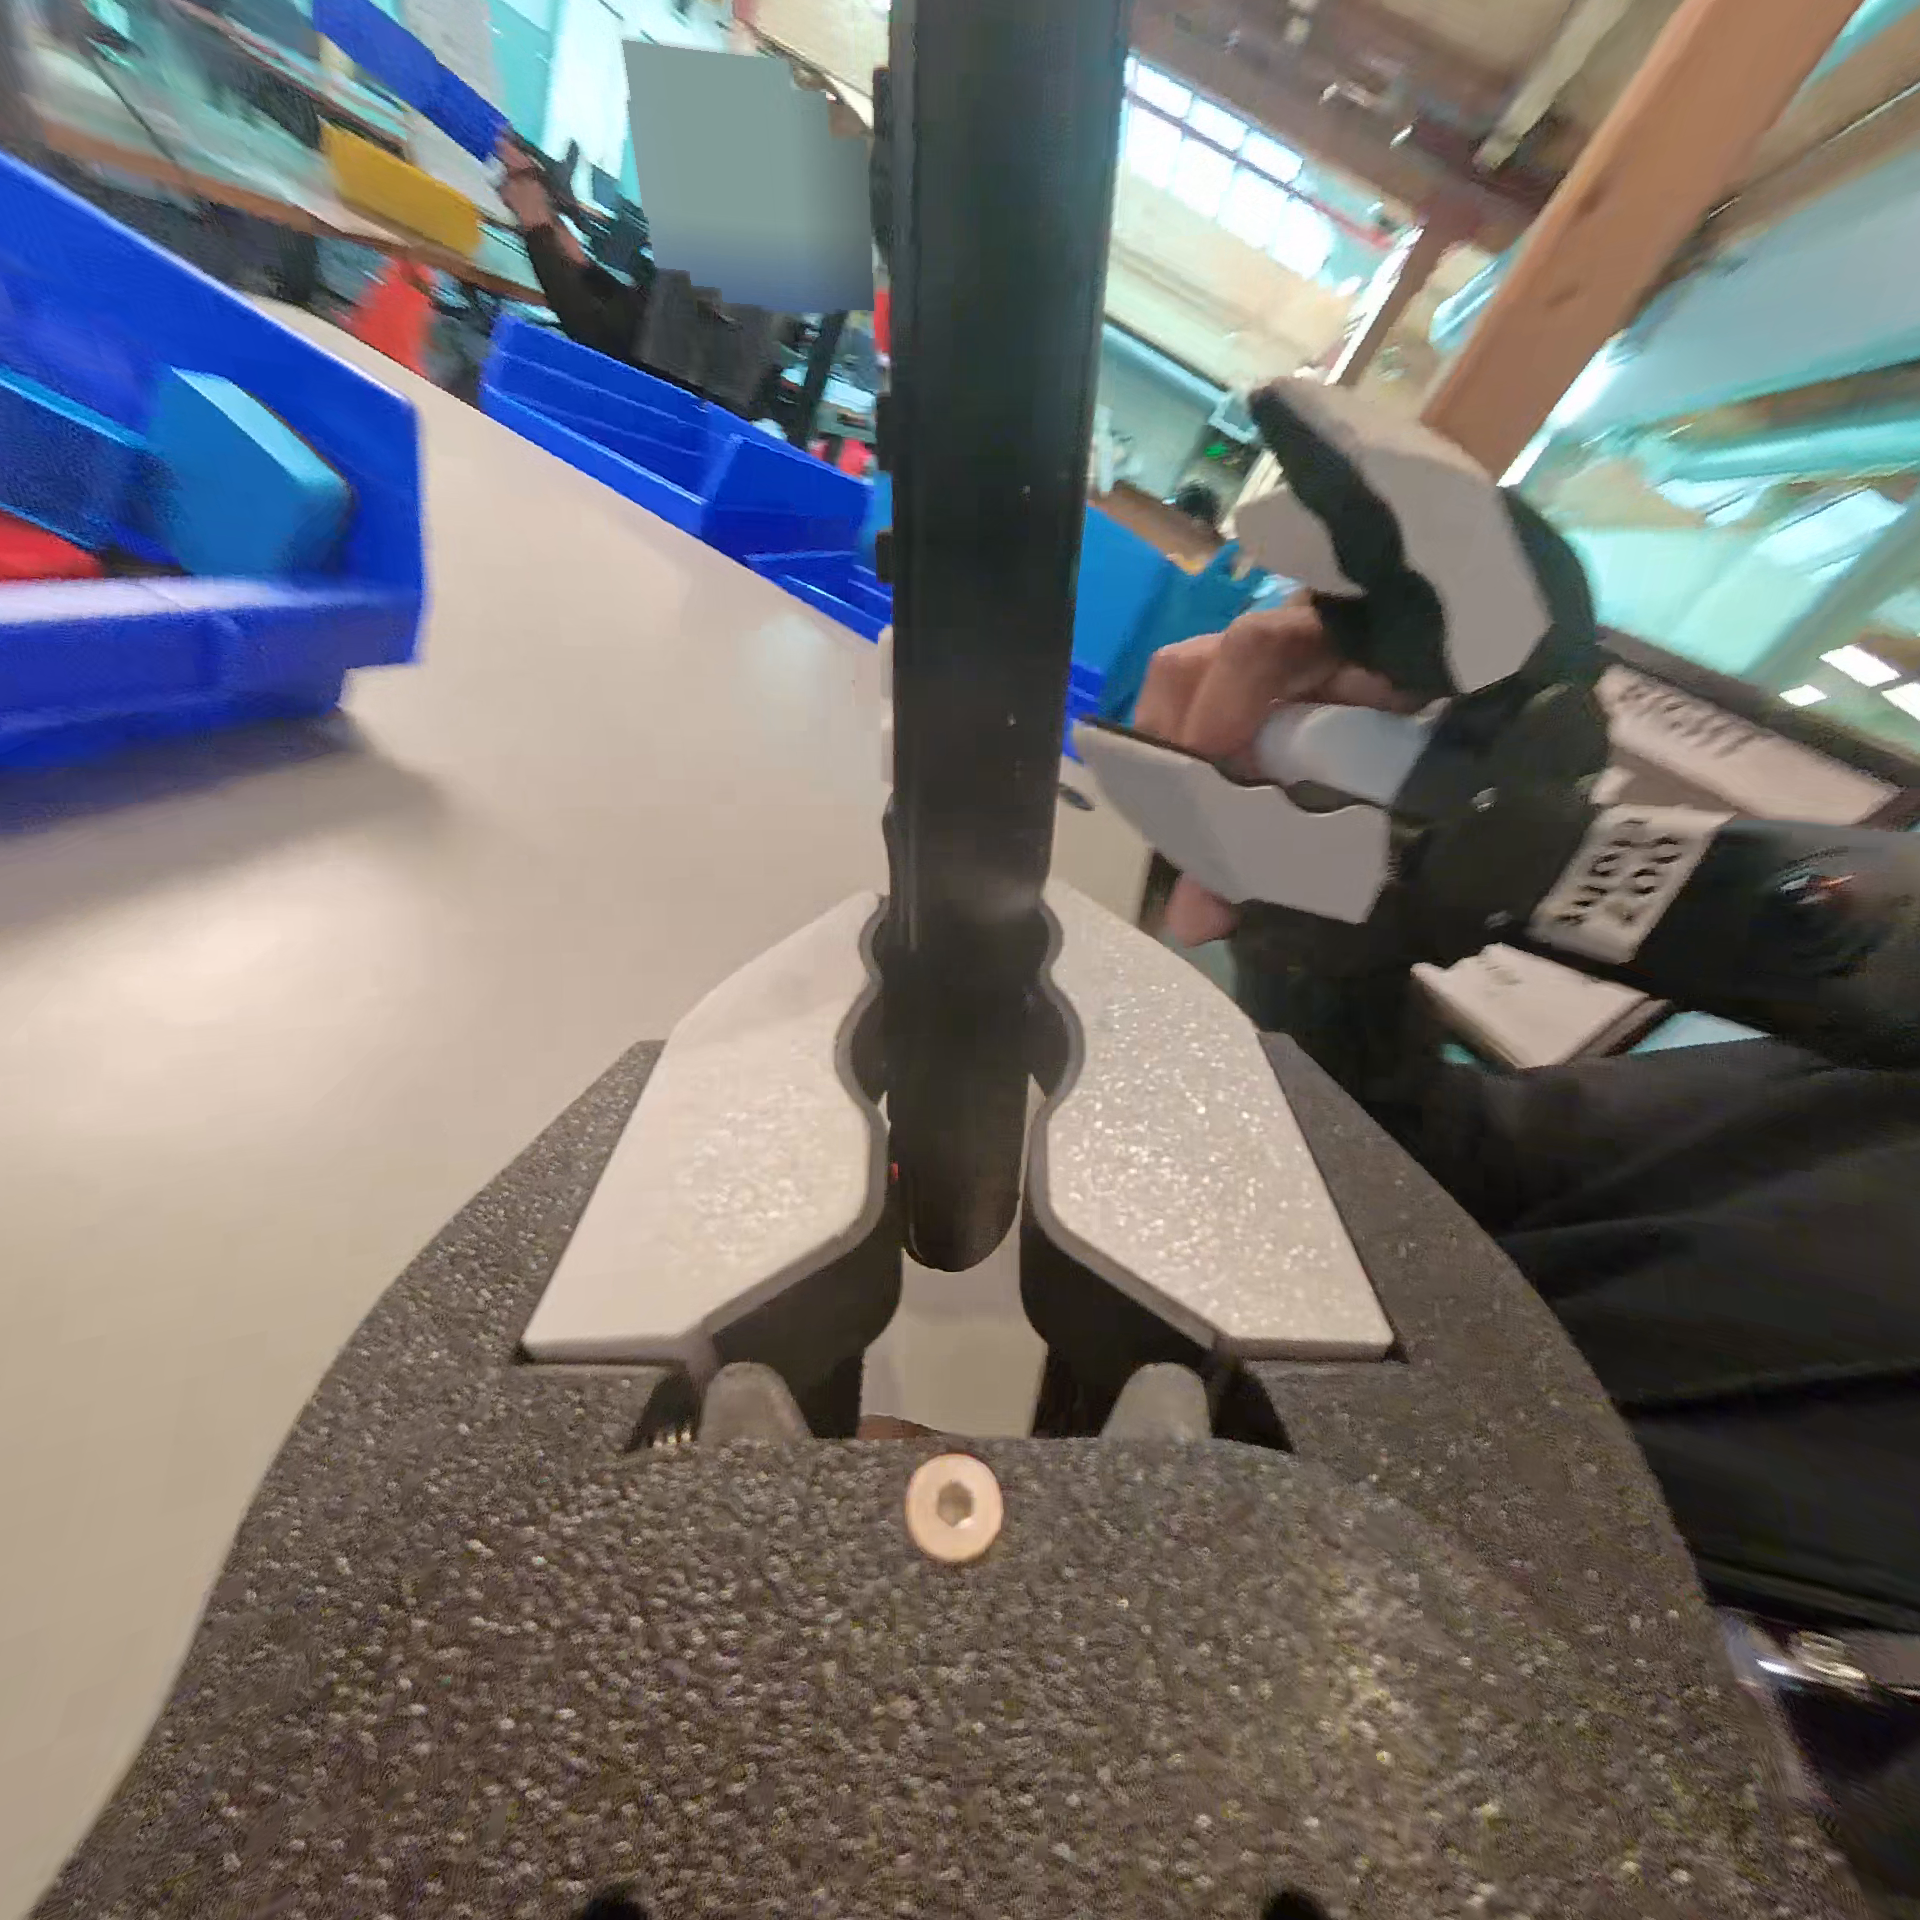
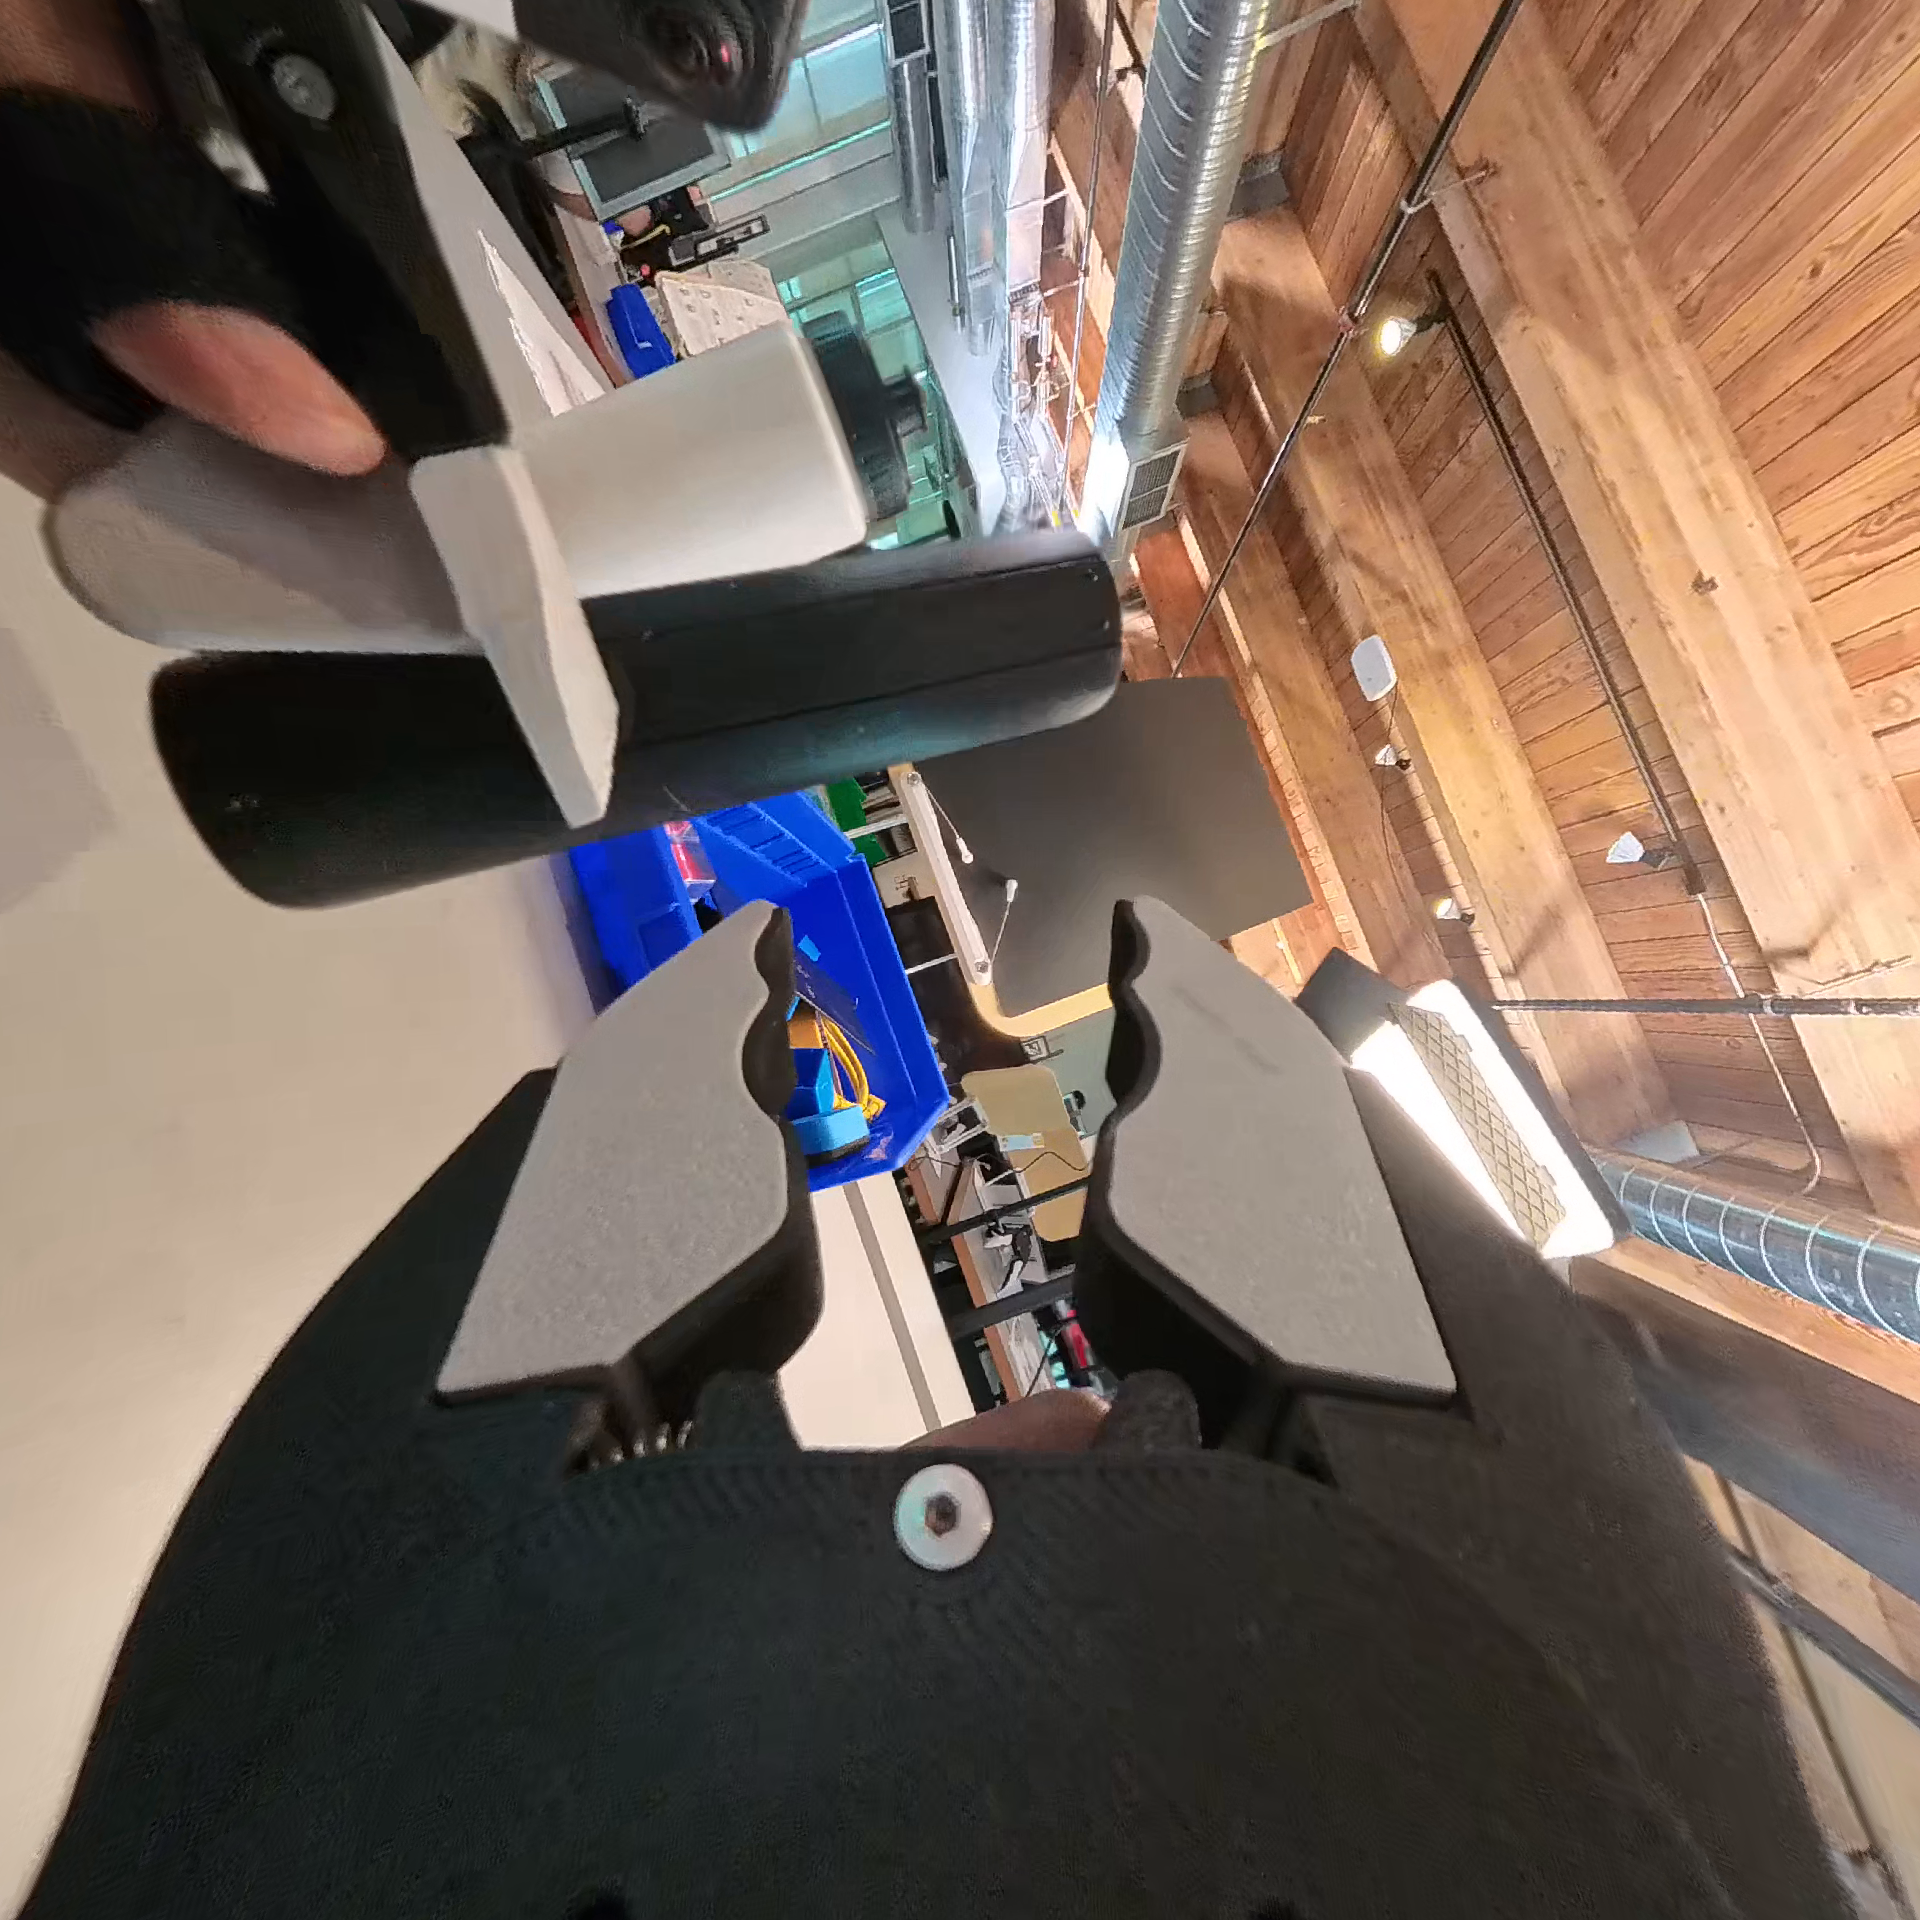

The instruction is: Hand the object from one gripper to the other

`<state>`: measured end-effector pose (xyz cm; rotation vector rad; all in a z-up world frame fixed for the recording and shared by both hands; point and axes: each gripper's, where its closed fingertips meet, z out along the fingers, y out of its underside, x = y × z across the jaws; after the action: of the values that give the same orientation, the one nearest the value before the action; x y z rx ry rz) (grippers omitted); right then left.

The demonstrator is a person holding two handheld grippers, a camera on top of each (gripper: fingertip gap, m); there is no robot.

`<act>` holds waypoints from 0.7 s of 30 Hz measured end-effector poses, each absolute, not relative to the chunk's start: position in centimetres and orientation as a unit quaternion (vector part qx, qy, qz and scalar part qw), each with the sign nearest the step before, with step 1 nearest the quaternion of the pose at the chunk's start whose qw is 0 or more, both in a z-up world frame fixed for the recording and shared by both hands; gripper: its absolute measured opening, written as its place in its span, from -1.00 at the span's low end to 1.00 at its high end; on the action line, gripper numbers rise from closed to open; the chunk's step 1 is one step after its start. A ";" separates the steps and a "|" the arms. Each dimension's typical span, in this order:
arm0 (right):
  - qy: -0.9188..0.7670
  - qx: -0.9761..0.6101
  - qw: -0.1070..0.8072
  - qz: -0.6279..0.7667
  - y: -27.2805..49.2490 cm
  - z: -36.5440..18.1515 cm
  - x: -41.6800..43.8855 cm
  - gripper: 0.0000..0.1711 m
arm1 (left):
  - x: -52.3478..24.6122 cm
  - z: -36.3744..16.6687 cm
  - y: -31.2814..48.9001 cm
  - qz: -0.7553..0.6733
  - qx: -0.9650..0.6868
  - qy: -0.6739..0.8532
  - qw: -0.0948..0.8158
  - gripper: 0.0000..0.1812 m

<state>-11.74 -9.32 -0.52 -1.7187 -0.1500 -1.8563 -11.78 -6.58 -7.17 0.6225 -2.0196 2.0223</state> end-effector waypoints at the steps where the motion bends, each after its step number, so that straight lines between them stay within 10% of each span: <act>1: -0.060 -0.646 0.295 -0.702 -9.3 -0.6 -11.6 -0.32 | -12.2 -7.2 -6.8 0.688 0.213 -0.681 0.134 -0.75; 21: -0.178 -0.557 0.194 -0.788 -9.0 -3.2 -9.7 -0.26 | -18.5 -9.0 -11.1 0.624 0.198 -0.657 0.374 -0.75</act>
<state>-9.75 -8.95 -3.19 -1.5610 -0.4988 -2.2094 -18.51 -11.12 -8.97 0.5064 -1.6834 1.5975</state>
